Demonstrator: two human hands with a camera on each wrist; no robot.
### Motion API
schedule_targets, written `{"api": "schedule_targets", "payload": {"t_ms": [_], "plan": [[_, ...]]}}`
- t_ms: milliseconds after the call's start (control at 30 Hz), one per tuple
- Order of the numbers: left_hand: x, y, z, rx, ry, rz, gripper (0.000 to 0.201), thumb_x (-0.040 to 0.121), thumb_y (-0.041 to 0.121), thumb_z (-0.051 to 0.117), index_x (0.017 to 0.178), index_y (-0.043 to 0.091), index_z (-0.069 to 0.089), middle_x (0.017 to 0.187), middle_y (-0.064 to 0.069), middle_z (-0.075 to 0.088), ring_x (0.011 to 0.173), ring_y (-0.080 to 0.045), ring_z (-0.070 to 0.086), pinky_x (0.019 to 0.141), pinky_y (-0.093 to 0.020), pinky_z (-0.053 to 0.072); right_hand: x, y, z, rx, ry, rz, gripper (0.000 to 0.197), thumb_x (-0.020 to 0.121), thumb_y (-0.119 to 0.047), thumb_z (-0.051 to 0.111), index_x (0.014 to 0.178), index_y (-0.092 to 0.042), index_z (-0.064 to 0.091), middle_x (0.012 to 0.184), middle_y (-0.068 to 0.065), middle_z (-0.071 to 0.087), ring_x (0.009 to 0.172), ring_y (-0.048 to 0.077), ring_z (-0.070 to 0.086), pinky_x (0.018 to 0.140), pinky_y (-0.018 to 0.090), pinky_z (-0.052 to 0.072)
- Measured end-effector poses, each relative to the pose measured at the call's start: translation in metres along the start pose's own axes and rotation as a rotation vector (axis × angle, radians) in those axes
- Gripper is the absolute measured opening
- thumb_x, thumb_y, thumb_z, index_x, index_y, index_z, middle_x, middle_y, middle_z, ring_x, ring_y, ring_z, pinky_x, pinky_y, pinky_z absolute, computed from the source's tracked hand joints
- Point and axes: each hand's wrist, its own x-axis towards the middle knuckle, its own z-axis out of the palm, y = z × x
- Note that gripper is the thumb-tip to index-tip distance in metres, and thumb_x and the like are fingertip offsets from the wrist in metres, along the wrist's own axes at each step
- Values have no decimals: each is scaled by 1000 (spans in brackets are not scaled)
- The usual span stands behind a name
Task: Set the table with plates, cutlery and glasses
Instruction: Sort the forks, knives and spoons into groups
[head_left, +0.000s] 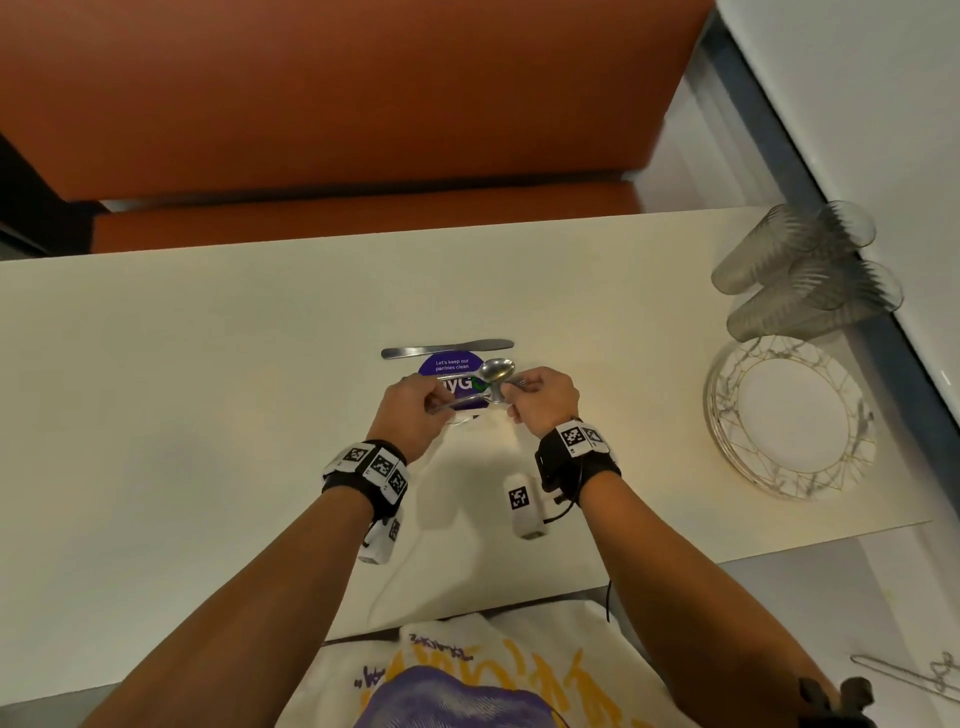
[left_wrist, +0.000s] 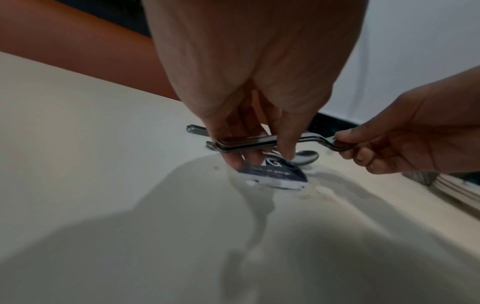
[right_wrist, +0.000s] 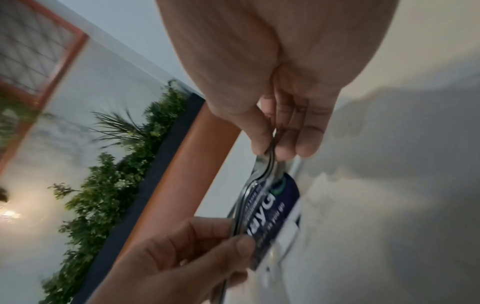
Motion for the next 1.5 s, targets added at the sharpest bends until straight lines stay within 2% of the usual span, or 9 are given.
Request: {"api": "schedule_targets", "payload": {"t_ms": [200,400,533,667,767,1033,1167,1300,1500], "plan": [[11,-4,7,303,35,23,16,88,26,77,104,22,80,104,0,71,98,-24,59,85,-38,48,9,11,16,-16,6,96,13,75,-28,80,81,-25,69,83,2,76,78,26,73,77,39,62],[14,-13,21,267,38,52,19,89,15,77,107,14,80,107,-9,70,103,-30,58,90,-46,52,22,17,22,-56,40,101,13,76,-26,79,74,-26,66,81,-1,74,77,23,71,76,39,62],[12,-18,23,230,76,80,22,87,9,80,109,10,81,107,-12,72,105,-32,59,91,-44,52,19,16,19,-161,38,-34,19,78,-28,83,82,-20,66,83,-4,69,73,10,59,61,13,42],[12,-15,23,260,85,80,22,87,9,80,109,11,81,106,-12,72,103,-34,59,90,-45,51,21,19,18,-226,25,-60,25,79,-28,83,95,-15,69,95,3,69,84,17,62,68,22,44],[12,-14,23,306,80,82,22,86,10,79,108,13,80,108,-9,71,103,-33,59,91,-44,48,22,21,17,-213,14,-69,28,78,-30,83,96,-15,68,95,4,70,82,17,63,63,19,43],[7,-6,21,368,70,102,28,86,24,77,112,16,75,115,-6,69,108,-30,58,95,-42,45,19,20,8,-235,12,-114,26,84,-29,77,103,-14,69,93,5,70,85,18,63,74,25,48],[8,7,22,326,107,145,25,88,24,73,112,19,74,115,-4,70,109,-28,59,94,-41,47,12,22,-14,-228,37,-140,27,88,-34,73,107,-15,69,91,0,66,85,16,60,80,24,49],[14,45,38,241,80,235,16,91,19,70,107,16,74,105,-4,70,102,-26,58,90,-40,51,3,30,-55,-179,103,-202,10,89,-21,69,96,-15,73,87,-1,69,80,12,60,66,3,40],[31,129,93,94,-126,288,19,98,15,59,108,20,74,103,3,71,83,-12,63,82,-30,54,4,56,-154,-114,194,-219,14,90,-12,64,91,-20,75,78,-6,69,74,15,66,72,24,53]]}}
